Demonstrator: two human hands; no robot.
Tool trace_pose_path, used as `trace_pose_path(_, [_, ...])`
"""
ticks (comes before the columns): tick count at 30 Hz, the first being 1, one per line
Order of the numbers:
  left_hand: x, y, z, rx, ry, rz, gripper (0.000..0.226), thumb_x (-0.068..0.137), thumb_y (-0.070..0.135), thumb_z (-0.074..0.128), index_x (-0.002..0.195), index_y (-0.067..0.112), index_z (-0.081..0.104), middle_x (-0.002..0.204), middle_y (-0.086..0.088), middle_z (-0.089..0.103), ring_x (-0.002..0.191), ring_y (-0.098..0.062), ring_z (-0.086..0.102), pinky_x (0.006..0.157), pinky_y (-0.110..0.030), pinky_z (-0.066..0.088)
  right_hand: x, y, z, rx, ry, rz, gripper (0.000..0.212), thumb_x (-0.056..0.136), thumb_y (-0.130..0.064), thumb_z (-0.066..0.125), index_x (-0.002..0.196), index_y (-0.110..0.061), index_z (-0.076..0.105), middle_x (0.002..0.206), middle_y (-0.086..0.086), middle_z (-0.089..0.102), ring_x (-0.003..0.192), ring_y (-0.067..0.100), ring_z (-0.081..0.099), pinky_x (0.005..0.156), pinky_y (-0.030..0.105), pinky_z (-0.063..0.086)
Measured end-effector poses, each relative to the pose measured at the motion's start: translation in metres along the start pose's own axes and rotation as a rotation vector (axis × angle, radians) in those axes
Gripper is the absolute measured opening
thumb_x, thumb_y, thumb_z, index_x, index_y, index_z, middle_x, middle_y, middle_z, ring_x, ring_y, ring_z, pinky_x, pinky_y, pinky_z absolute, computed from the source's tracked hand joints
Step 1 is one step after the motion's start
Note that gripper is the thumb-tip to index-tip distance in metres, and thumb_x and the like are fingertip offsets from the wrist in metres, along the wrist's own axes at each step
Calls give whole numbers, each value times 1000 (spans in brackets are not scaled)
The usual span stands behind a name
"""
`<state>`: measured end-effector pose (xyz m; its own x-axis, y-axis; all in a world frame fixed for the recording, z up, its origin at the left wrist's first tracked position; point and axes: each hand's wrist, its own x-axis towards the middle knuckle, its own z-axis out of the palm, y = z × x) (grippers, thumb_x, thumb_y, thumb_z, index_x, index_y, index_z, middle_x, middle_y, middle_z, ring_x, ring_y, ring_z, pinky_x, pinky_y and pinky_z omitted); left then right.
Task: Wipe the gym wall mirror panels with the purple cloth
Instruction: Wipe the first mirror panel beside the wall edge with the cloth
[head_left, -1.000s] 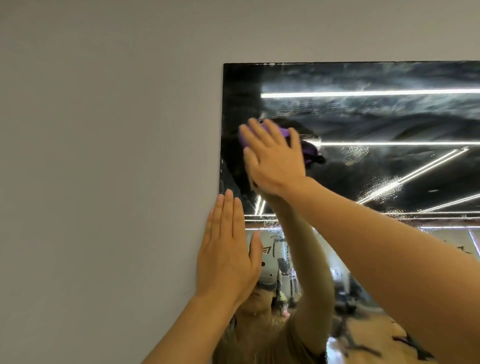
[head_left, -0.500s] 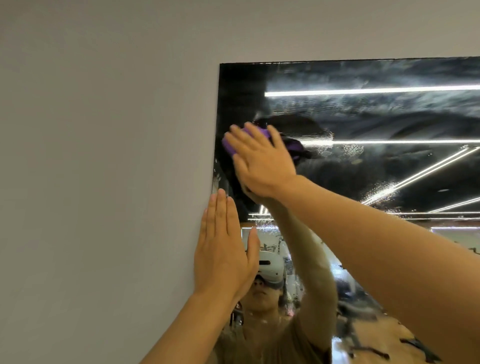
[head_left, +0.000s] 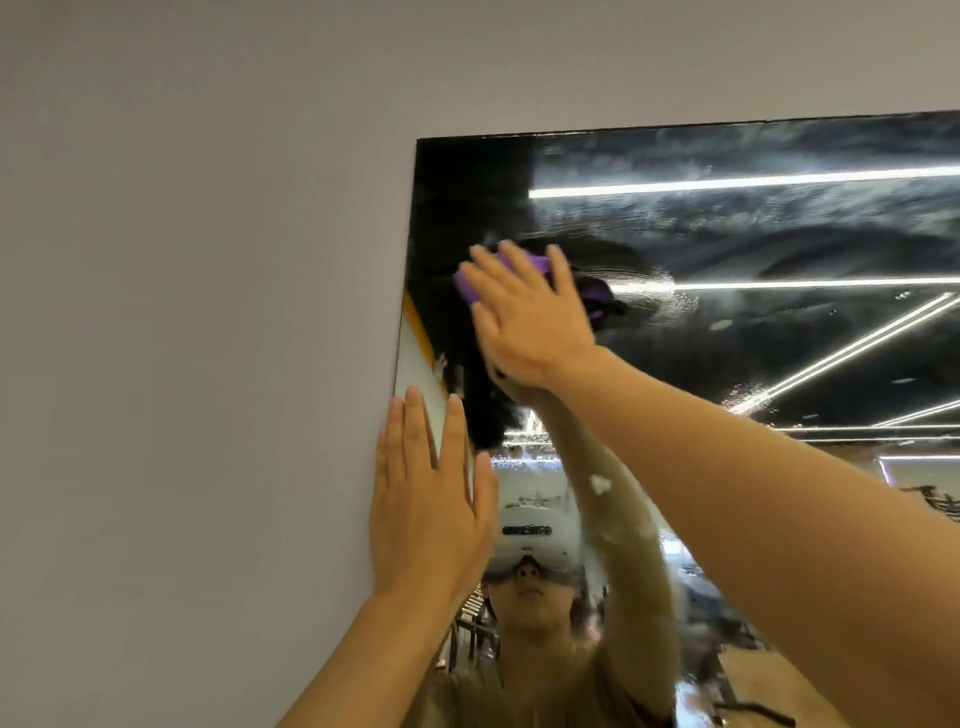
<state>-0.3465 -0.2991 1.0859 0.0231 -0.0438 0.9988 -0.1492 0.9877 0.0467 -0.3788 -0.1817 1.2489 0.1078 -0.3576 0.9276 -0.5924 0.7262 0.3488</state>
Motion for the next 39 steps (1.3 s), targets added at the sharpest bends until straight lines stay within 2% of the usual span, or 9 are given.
trace_pose_path(3, [0,6,1,-49,6,-4,66,101,44,26,155,8,28,162,-19,27,148,-30,17,115,-53,15,-7,2,1,-6,-56,-138,60,103,-43,11,161,-30,18,169,-8,11,156,14,1,123,46,-12])
trace_pose_path(7, [-3,11,1,-142,-23,-49,77,92,65,6,154,21,-4,167,-1,-6,152,-12,-15,120,-26,-15,-20,66,-5,-15,76,277,55,109,-38,21,162,-28,16,170,-7,8,156,14,-1,121,47,-15])
trace_pose_path(10, [-3,13,5,-90,-27,-60,89,89,77,5,155,19,-9,167,-1,-12,153,-14,-19,117,-22,-24,-29,90,-10,-29,80,459,55,109,-36,20,163,-25,12,170,-5,4,156,17,-4,121,51,-15])
trace_pose_path(14, [-2,21,5,-48,-65,-114,94,81,81,-3,151,21,-22,164,0,-25,149,-12,-29,113,-22,-28,-25,56,-8,1,79,306,54,109,-35,24,162,-27,17,170,-6,8,156,18,-1,121,52,-13])
trace_pose_path(19, [-1,36,8,-121,22,-130,79,89,70,4,153,24,-6,163,3,-10,150,-12,-16,119,-30,-17,-30,30,-2,-15,-45,-85,53,110,-41,17,162,-32,15,170,-9,8,156,14,-1,124,47,-12])
trace_pose_path(25, [-1,44,21,-151,47,-56,58,101,47,14,153,23,10,163,3,5,152,-17,2,123,-42,2,-51,131,-23,9,49,429,55,109,-38,19,163,-29,8,170,-7,1,156,15,-5,123,52,-12])
trace_pose_path(28, [-1,44,21,-139,32,-73,59,99,48,13,153,24,7,163,4,3,153,-16,-1,123,-38,-2,-54,138,-25,-3,28,487,55,109,-35,17,163,-28,5,170,-7,-2,156,18,-8,121,55,-13])
trace_pose_path(36, [2,73,18,-17,-22,-211,95,84,75,1,160,18,-1,168,-6,-11,151,-19,-19,120,-35,-19,-51,56,-8,-40,-76,-115,54,110,-41,18,162,-31,10,170,-7,5,157,18,-3,123,53,-11])
trace_pose_path(39, [4,76,18,5,-34,-250,99,81,78,-1,160,17,-4,168,-8,-13,153,-20,-19,120,-37,-18,-49,95,-15,-41,-29,-23,54,109,-40,22,162,-32,13,170,-8,7,156,14,-1,124,49,-10])
